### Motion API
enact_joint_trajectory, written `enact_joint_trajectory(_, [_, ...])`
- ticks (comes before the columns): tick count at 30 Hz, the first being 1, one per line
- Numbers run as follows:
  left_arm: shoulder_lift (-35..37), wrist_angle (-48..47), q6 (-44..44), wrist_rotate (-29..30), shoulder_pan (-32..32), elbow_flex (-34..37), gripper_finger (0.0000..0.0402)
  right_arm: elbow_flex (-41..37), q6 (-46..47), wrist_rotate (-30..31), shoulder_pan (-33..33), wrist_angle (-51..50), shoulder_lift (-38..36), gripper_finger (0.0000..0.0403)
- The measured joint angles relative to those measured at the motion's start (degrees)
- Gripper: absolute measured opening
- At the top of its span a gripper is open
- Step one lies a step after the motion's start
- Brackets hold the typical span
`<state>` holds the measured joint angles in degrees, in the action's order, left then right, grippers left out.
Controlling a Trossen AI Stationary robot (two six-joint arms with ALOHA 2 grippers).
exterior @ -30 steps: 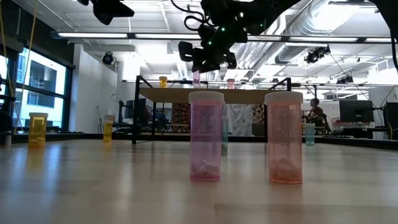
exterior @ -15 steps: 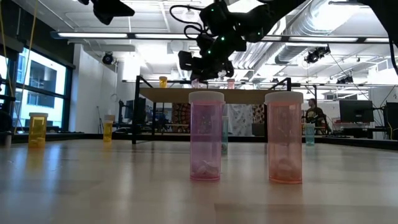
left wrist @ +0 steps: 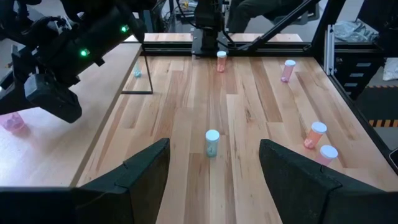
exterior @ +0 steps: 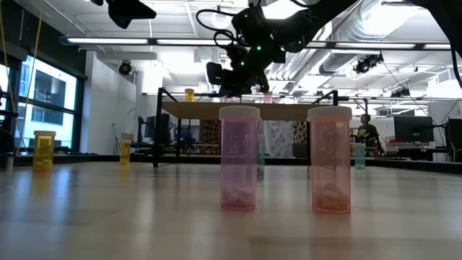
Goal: Pick and place medicine bottles onto shelf by color
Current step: Put the top purple pill bottle on the shelf
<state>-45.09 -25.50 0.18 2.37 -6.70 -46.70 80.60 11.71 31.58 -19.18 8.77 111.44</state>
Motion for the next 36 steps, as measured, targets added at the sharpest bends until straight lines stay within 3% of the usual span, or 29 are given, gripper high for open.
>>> enact_joint_trajectory(25, [0.01, 0.00, 0.00, 0.00, -0.01, 0.00, 0.0236, 0.00, -0.79, -0.16, -0.35, -0.47, 0.00, 0.0098])
enact_joint_trajectory(36, [-0.01, 0.00, 0.00, 0.00, -0.02, 0.00, 0.0236, 0.00, -0.67, -0.13, -0.35, -0.39, 0.00, 0.0134])
